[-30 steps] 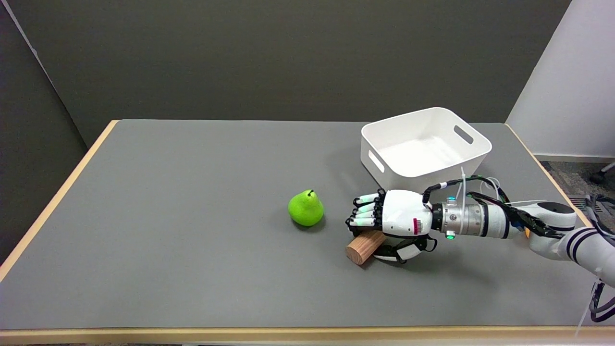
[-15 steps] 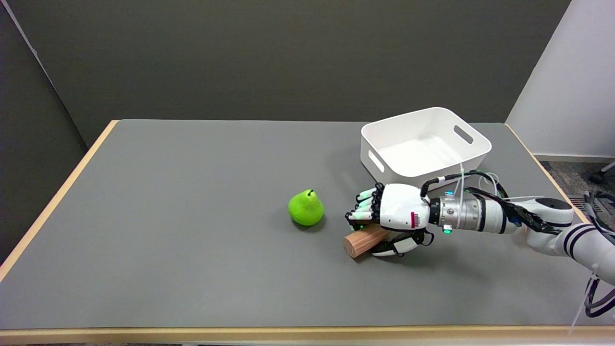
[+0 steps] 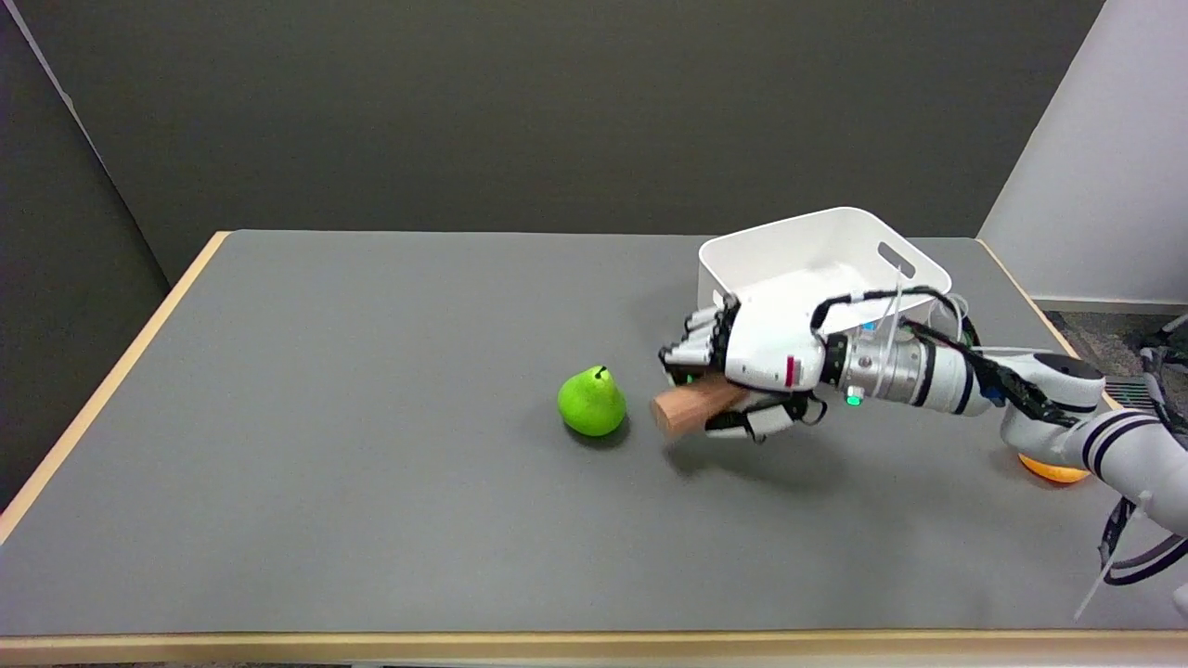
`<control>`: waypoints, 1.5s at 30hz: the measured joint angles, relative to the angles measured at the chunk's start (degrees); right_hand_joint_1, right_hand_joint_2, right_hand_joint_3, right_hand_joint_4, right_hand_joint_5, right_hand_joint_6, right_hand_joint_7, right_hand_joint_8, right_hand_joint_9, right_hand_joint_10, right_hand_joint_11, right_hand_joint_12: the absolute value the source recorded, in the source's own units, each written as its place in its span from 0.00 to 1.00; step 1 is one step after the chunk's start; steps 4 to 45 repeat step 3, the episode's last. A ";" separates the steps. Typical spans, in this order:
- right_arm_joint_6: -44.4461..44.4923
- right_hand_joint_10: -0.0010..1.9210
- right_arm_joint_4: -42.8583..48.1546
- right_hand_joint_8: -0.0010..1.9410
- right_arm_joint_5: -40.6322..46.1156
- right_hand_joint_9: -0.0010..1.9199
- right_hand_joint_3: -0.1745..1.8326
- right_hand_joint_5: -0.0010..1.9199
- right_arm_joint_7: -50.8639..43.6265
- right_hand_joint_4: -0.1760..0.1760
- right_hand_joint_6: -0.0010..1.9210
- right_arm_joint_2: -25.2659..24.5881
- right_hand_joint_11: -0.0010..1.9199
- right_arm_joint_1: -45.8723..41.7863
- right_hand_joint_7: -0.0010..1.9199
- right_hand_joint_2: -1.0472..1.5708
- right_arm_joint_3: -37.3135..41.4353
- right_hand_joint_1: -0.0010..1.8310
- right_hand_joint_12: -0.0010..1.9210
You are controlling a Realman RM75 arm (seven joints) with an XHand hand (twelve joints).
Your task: Pick up the wooden cylinder.
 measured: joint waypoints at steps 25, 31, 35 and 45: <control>-1.03 0.72 1.99 0.72 0.74 0.43 0.27 0.32 0.31 0.07 0.75 0.00 0.37 0.00 0.46 0.81 1.90 0.66 1.00; -1.03 0.72 1.99 0.72 0.74 0.43 0.27 0.32 0.31 0.07 0.75 0.00 0.37 0.00 0.46 0.81 1.90 0.66 1.00; -1.03 0.72 1.99 0.72 0.74 0.43 0.27 0.32 0.31 0.07 0.75 0.00 0.37 0.00 0.46 0.81 1.90 0.66 1.00; -1.03 0.72 1.99 0.72 0.74 0.43 0.27 0.32 0.31 0.07 0.75 0.00 0.37 0.00 0.46 0.81 1.90 0.66 1.00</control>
